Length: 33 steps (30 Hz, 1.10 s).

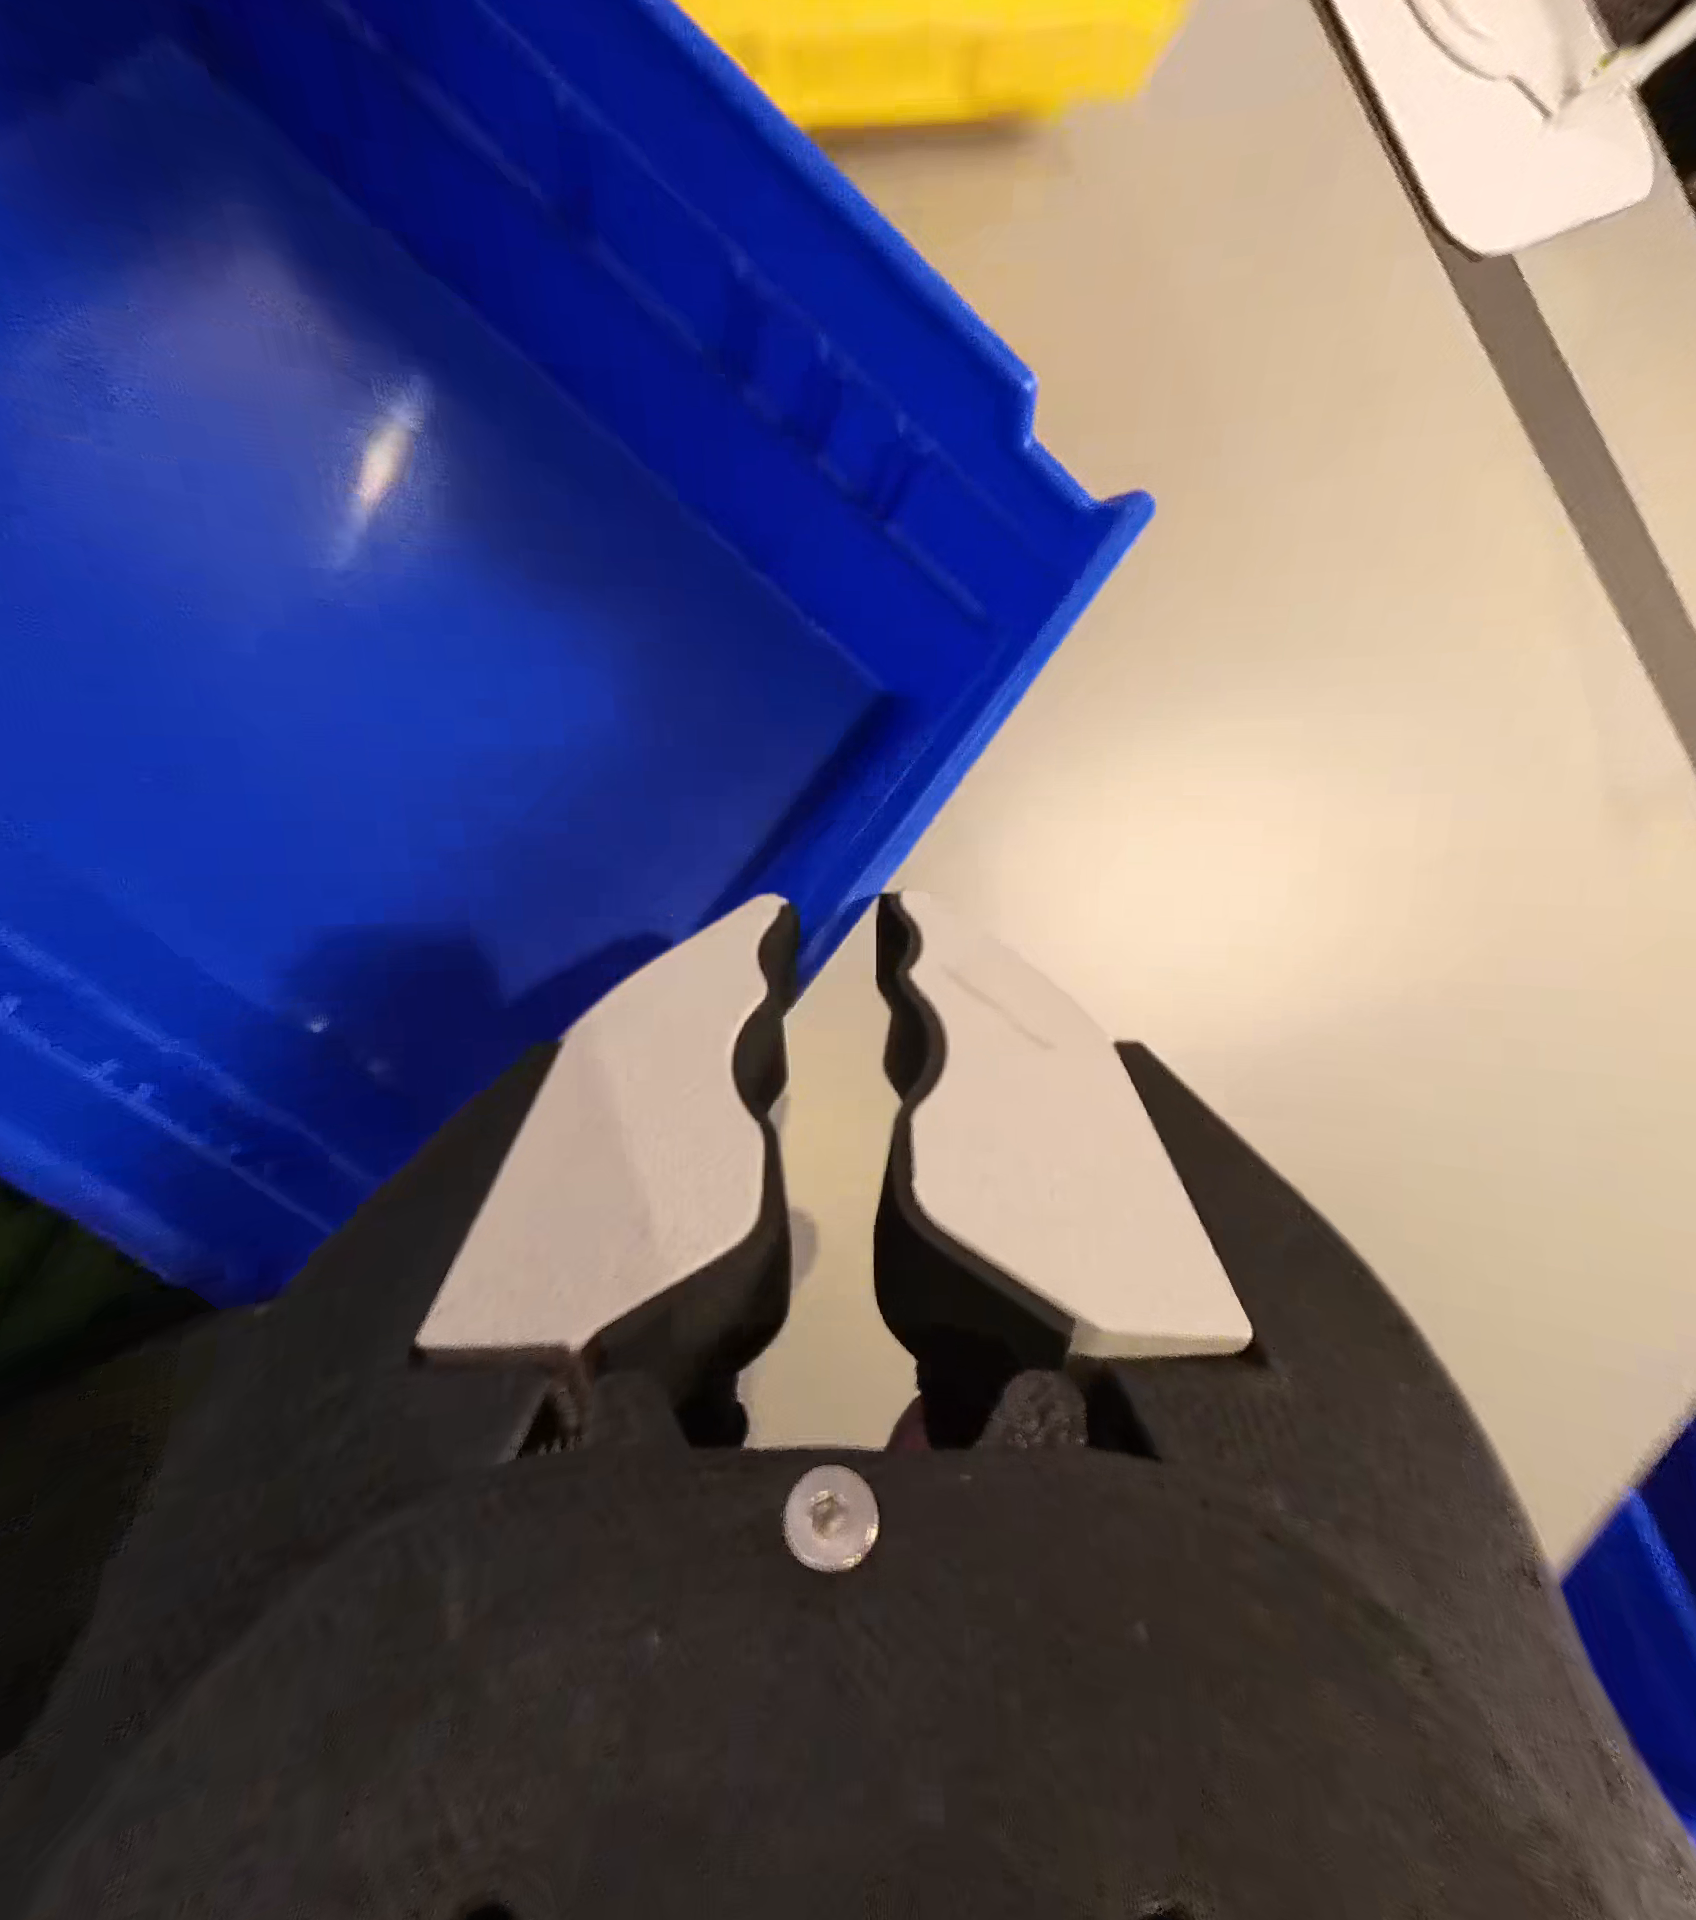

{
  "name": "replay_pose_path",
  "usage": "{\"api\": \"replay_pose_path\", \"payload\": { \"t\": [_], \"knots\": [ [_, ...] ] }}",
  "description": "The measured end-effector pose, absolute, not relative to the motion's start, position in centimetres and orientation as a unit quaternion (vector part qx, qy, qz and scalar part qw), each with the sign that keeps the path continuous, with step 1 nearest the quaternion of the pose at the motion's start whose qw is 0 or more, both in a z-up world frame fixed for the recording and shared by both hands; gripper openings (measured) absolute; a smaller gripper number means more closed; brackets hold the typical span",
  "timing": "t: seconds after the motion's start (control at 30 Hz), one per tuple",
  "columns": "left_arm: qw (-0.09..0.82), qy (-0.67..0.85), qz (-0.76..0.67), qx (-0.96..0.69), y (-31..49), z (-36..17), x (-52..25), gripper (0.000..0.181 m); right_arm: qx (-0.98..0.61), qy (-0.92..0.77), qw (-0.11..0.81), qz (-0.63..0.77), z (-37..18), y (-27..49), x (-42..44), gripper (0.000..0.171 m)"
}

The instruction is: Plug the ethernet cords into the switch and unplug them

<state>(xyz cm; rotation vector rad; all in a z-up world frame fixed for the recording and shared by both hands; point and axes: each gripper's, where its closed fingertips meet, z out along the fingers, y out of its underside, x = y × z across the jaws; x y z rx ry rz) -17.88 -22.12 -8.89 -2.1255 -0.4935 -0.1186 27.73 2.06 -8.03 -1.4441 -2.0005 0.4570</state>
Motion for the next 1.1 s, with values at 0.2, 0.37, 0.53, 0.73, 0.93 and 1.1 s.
{"api": "replay_pose_path", "payload": {
  "t": [0.2,0.37,0.53,0.73,0.93,1.1],
  "knots": [
    [0.424,-0.167,0.042,-0.889,-30.7,-8.9,-23.4,0.024,-0.485,-0.796,0.362,0.006,-7.8,9.9,28.2,0.011],
    [0.443,-0.263,0.147,-0.844,-36.7,-6.0,-26.7,0.053,-0.532,-0.722,0.439,-0.058,-5.3,13.7,28.2,0.021],
    [0.555,-0.264,0.18,-0.768,-36.2,-1.9,-19.0,0.083,-0.608,-0.595,0.508,0.133,-1.7,7.0,28.8,0.038],
    [0.592,-0.258,0.218,-0.732,-32.5,-4.4,-10.7,0.109,-0.606,-0.535,0.527,0.262,-3.0,-4.7,29.8,0.073],
    [0.572,-0.261,0.315,-0.711,-30.4,-5.1,-9.2,0.121,-0.593,-0.483,0.585,0.271,-3.8,-10.5,29.2,0.083],
    [0.531,-0.258,0.366,-0.72,-31.1,-6.6,-10.5,0.111,-0.604,-0.465,0.632,0.14,-6.1,-7.4,29.5,0.083]
  ]
}}
